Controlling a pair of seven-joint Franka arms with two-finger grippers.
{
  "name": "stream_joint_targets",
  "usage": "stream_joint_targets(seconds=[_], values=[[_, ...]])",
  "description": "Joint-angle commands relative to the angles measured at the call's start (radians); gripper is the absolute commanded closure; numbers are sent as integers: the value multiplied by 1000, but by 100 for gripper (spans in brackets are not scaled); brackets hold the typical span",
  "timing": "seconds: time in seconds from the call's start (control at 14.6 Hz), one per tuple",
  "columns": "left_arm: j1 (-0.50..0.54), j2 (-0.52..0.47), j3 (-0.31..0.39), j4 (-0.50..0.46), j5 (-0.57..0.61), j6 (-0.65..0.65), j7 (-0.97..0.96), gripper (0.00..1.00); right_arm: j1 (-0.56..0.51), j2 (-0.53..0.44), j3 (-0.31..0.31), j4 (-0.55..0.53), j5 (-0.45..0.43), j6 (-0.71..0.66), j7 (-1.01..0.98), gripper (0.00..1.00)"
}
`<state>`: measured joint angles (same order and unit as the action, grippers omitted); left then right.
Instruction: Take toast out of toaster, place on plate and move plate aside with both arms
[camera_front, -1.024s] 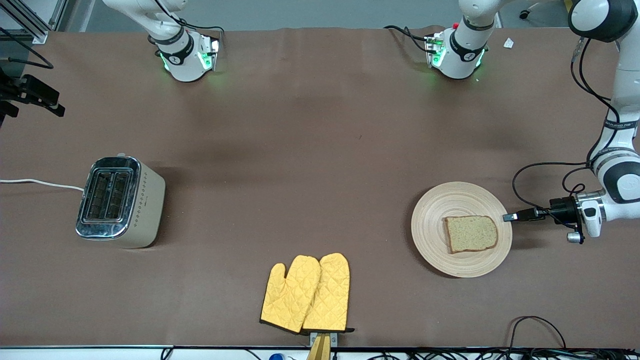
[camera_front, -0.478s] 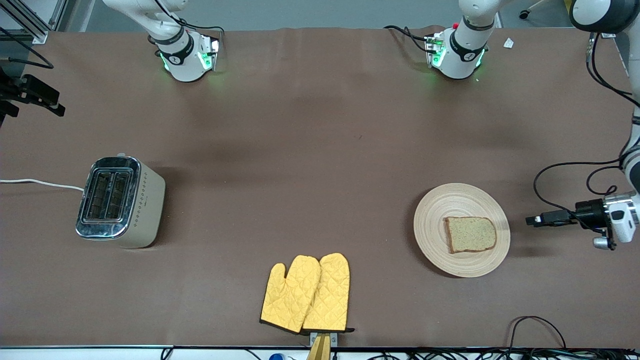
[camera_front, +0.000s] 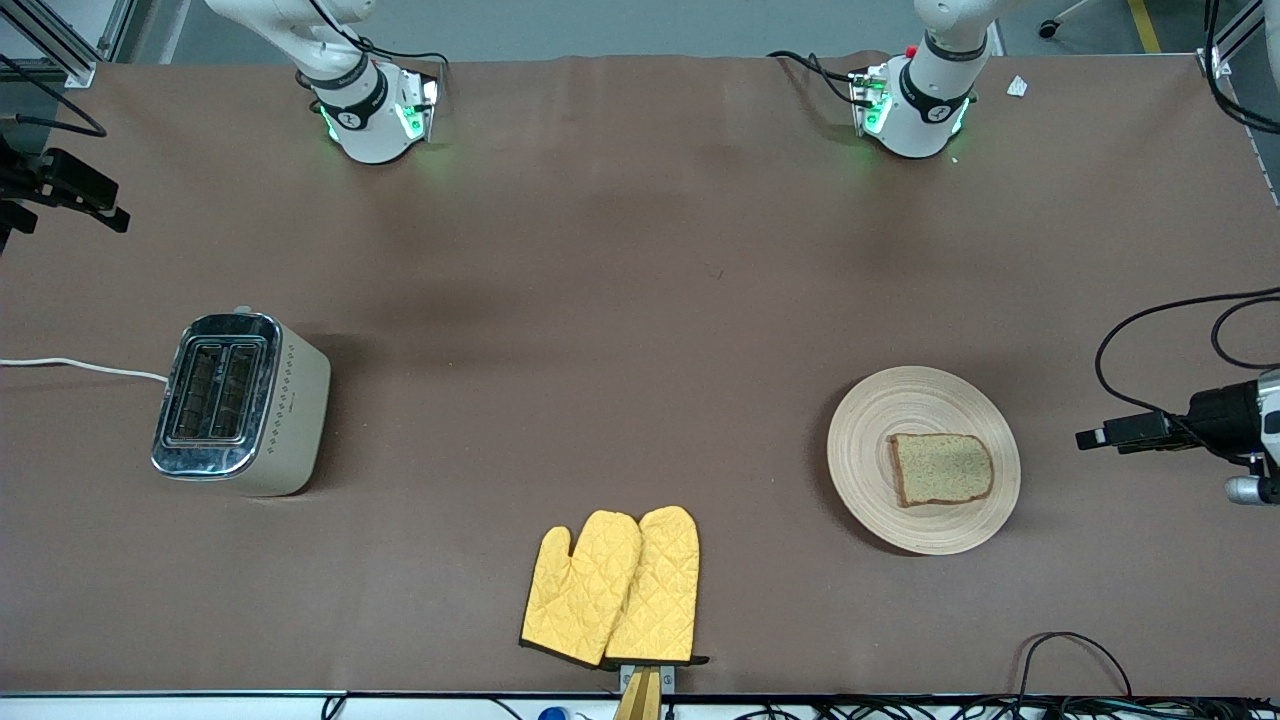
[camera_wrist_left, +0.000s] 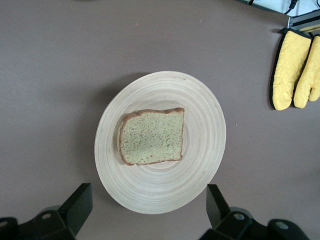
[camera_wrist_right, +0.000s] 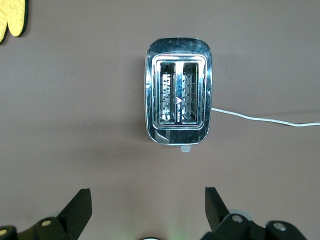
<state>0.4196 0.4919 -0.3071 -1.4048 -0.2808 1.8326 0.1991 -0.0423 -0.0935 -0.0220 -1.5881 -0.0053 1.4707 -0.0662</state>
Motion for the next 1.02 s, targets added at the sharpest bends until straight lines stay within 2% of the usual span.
stream_joint_targets(seconds=[0.0, 0.27, 0.61, 0.96], values=[[-53, -101, 11, -29, 109, -12, -85, 0, -17, 5, 11, 14, -8, -13, 0, 0], [-149, -191, 11, -29, 218, -70, -206, 0, -19, 5, 10, 13, -7, -18, -1, 0], [-272, -257, 17, -31, 262, -127, -309, 0, -13, 5, 13, 14, -7, -15, 3, 0], [-413, -357, 132, -65, 304, -130, -294, 0, -19, 5, 10, 14, -7, -20, -4, 0]])
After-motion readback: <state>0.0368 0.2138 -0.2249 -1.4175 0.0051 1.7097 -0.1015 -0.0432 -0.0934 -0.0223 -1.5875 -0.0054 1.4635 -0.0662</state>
